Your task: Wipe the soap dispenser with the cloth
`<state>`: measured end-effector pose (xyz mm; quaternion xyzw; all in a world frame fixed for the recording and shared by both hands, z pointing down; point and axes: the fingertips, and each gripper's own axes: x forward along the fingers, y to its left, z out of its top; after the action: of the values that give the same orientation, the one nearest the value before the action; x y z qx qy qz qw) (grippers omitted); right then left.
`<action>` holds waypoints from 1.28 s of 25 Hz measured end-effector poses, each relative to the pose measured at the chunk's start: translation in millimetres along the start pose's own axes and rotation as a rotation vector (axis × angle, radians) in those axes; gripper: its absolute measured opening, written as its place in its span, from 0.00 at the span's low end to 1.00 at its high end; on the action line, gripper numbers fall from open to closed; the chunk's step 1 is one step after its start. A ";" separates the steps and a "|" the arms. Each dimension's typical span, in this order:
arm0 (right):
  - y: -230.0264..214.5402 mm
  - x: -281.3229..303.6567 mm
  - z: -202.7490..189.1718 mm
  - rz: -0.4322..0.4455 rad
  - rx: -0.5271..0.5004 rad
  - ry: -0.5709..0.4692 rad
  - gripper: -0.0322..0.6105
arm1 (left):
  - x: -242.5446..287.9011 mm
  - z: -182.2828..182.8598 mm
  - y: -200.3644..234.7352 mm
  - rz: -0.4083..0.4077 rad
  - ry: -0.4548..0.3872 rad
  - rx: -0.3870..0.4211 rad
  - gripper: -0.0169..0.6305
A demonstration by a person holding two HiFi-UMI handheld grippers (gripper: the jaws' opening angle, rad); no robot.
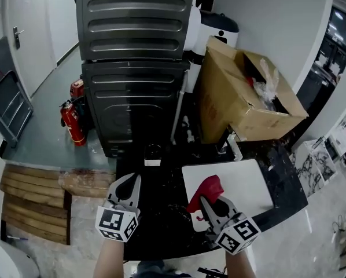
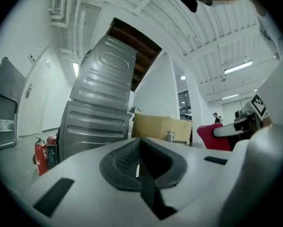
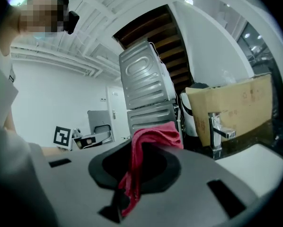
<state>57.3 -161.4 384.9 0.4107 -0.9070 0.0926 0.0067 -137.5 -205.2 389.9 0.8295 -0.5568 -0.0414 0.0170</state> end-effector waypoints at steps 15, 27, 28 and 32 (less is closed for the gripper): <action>47.9 -106.9 62.5 -0.067 -0.361 -0.128 0.12 | -127.3 76.5 -100.3 0.155 -0.100 0.202 0.05; 82.1 -168.9 60.7 -0.100 -0.380 -0.136 0.12 | -195.4 88.8 -123.4 0.252 -0.160 0.169 0.05; 81.4 -171.8 59.0 -0.103 -0.377 -0.134 0.12 | -198.3 89.2 -124.1 0.257 -0.163 0.170 0.05; 76.0 -176.2 51.8 -0.118 -0.338 -0.141 0.12 | -202.3 89.9 -125.6 0.253 -0.177 0.171 0.05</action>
<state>120.6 9.8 306.1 0.4617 -0.8822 -0.0908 0.0175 -105.8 31.2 301.2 0.7442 -0.6576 -0.0643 -0.0977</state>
